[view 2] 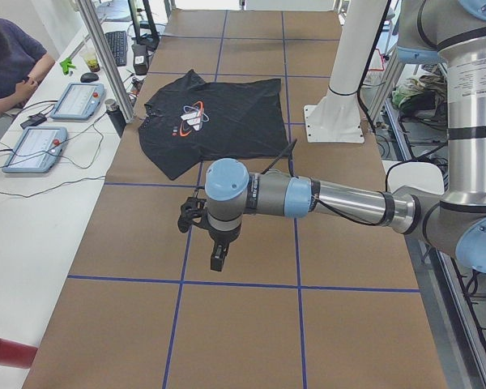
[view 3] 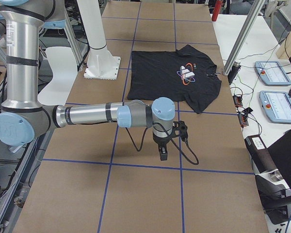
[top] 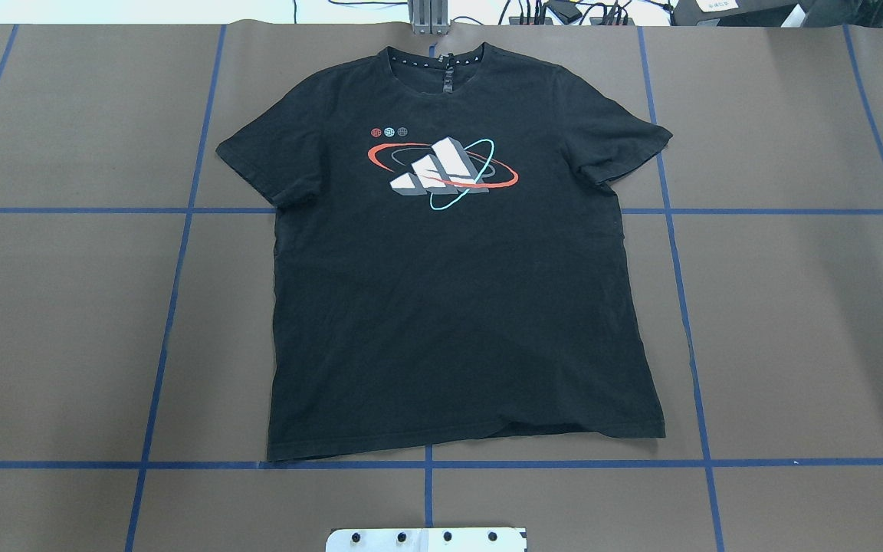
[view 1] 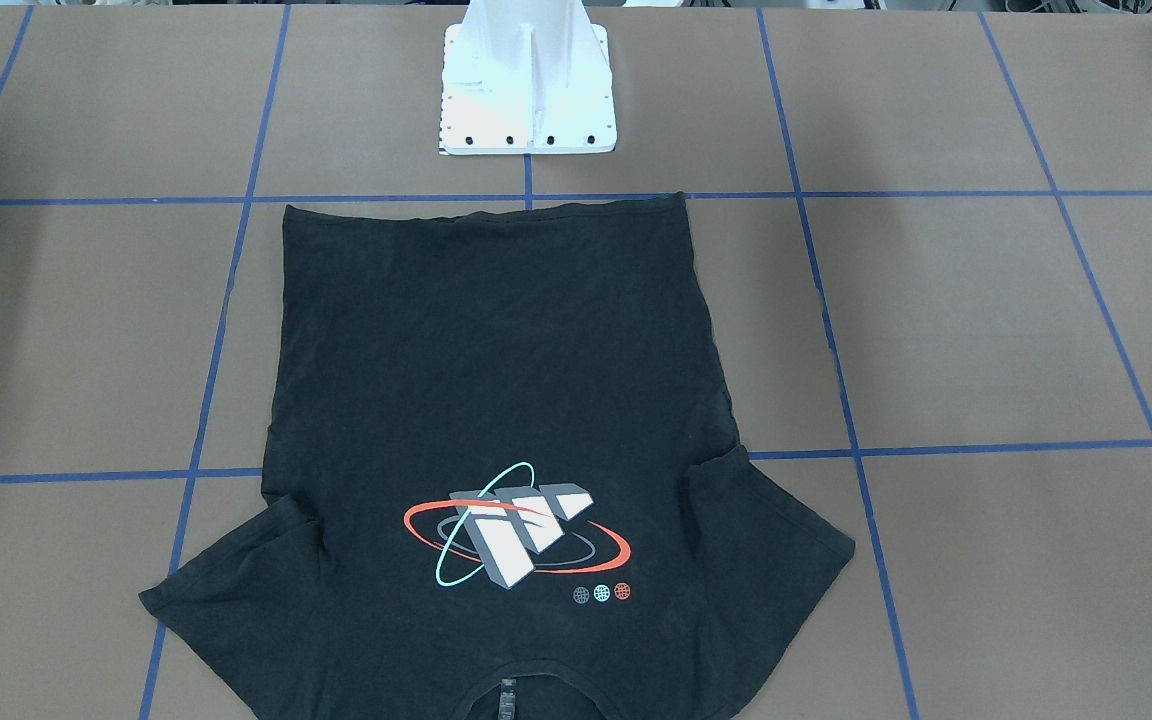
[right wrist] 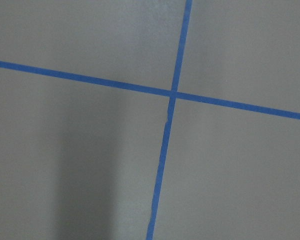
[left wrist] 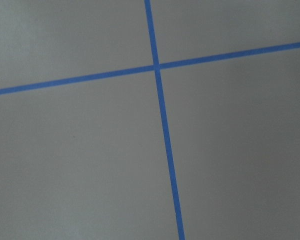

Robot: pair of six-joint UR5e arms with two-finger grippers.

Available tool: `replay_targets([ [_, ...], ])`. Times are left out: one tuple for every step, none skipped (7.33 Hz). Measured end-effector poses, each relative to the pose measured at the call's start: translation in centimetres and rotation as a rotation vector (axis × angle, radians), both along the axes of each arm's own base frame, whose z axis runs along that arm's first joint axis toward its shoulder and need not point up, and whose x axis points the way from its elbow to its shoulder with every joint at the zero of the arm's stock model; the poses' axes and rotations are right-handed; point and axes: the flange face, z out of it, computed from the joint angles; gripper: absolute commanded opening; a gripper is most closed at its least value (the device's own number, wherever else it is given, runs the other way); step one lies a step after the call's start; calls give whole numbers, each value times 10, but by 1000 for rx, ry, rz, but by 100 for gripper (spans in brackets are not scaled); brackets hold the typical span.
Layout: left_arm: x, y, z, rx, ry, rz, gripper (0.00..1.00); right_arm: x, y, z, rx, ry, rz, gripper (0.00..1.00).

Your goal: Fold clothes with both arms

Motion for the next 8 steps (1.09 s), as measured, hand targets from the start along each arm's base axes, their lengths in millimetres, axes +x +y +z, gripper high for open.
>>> replay_targets([
  [0,-18,-21,72,-2,1,100,-5,-18,-21,44,-1,-11,100],
  [-1,-33,-39,170,-9,2,100,-17,-33,-38,80,-2,-32,100],
  [-1,-45,-49,276,-14,3,100,-34,-47,-52,111,-2,-64,100],
  [0,-61,-50,340,-13,6,100,-54,-63,-72,150,-1,-98,100],
  [2,-78,-49,364,-9,4,100,-76,-77,-93,180,-3,-120,100],
  [5,-89,-50,370,2,-13,100,-99,-87,-109,183,-9,-124,100],
  [17,-95,-52,370,26,-41,100,-122,-99,-119,166,-16,-113,100],
  [38,-101,-54,365,60,-63,100,-144,-119,-126,145,-28,-94,100],
])
